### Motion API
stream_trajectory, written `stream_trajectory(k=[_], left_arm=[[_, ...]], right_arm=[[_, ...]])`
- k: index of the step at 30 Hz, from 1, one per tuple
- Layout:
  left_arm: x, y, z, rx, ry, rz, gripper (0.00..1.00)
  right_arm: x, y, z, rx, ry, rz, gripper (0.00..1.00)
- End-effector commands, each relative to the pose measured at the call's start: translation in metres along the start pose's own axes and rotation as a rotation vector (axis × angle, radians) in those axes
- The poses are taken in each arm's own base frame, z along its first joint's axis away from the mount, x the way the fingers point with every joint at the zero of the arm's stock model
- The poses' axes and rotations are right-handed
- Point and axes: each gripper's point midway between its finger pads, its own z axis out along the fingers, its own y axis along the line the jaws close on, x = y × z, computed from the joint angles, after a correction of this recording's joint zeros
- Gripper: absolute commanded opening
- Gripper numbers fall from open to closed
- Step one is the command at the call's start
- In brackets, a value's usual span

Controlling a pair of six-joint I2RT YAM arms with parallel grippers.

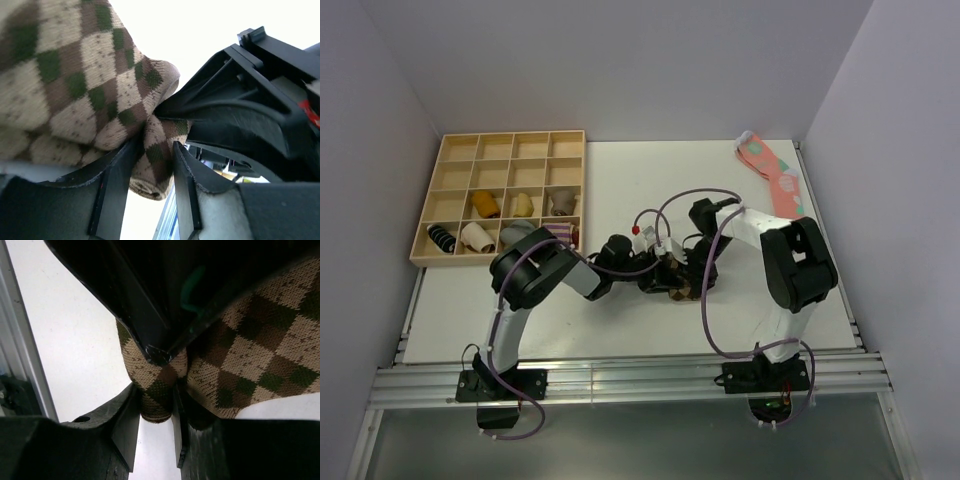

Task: Roll the socks
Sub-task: Roll the sock at the center of the board.

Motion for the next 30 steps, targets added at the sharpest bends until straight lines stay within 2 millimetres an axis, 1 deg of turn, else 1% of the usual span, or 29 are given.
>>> stream_trajectory(k=[1,2,6,7,9,11,12,13,14,16,18,19,21,22,24,25,26,27,28,29,30], left_arm=[[-0.002,0.037,-0.012,-0.124,-0.117,-0.054,0.45],[-0.008,0.027,-0.013,-0.078,-0.153,-0.031,0.47],[-0.017,0.024,-0.023,-0.072,-0.247,0.012,0.49],[-0.019,0.026,-0.029,-0.086,-0.281,0.02,0.52],[-0.023,0.022,-0.035,-0.078,-0.322,0.062,0.57],[-0.025,0.022,-0.044,-0.094,-0.369,0.09,0.58],[-0.027,0.018,-0.046,-0.085,-0.387,0.133,0.57],[-0.028,0.018,-0.052,-0.104,-0.42,0.152,0.57],[-0.029,0.018,-0.054,-0.114,-0.432,0.203,0.57],[-0.028,0.014,-0.06,-0.134,-0.471,0.248,0.57],[-0.028,0.011,-0.065,-0.141,-0.494,0.31,0.57],[-0.025,0.008,-0.067,-0.137,-0.499,0.335,0.57],[-0.025,0.007,-0.069,-0.155,-0.509,0.405,0.55],[-0.023,-0.001,-0.069,-0.147,-0.513,0.438,0.55],[-0.023,-0.002,-0.068,-0.174,-0.503,0.517,0.54],[-0.021,-0.014,-0.066,-0.16,-0.503,0.55,0.54],[-0.02,-0.014,-0.065,-0.176,-0.488,0.601,0.54],[-0.018,-0.016,-0.063,-0.178,-0.474,0.621,0.53],[-0.019,-0.027,-0.062,-0.159,-0.477,0.647,0.54],[-0.017,-0.028,-0.06,-0.156,-0.459,0.686,0.55],[-0.016,-0.036,-0.056,-0.135,-0.443,0.711,0.55]], right_arm=[[0.021,-0.003,0.002,-0.029,0.087,0.066,0.17],[0.023,0.001,0.002,-0.049,0.095,0.08,0.17],[0.025,0.004,0.002,-0.096,0.111,0.122,0.17],[0.026,0.002,0.001,-0.094,0.114,0.129,0.18],[0.029,0.002,0.002,-0.107,0.128,0.157,0.18],[0.028,0.001,0.001,-0.122,0.127,0.172,0.18],[0.03,0.005,0.002,-0.156,0.133,0.196,0.18],[0.028,0.003,0.0,-0.163,0.129,0.202,0.18],[0.027,0.006,-0.001,-0.187,0.132,0.218,0.18],[0.026,0.003,0.0,-0.203,0.136,0.242,0.18],[0.026,0.006,0.0,-0.239,0.142,0.273,0.18],[0.023,0.004,-0.001,-0.241,0.14,0.276,0.18],[0.023,0.005,-0.001,-0.262,0.15,0.304,0.18],[0.022,0.003,-0.003,-0.259,0.153,0.308,0.18],[0.023,0.004,-0.003,-0.279,0.167,0.331,0.18],[0.022,0.002,-0.004,-0.28,0.17,0.336,0.18],[0.022,0.004,-0.003,-0.298,0.176,0.357,0.19],[0.021,0.001,-0.004,-0.295,0.175,0.36,0.19],[0.021,0.0,-0.004,-0.297,0.18,0.366,0.19],[0.022,0.003,-0.004,-0.316,0.191,0.379,0.18],[0.02,0.001,-0.005,-0.318,0.191,0.382,0.18]])
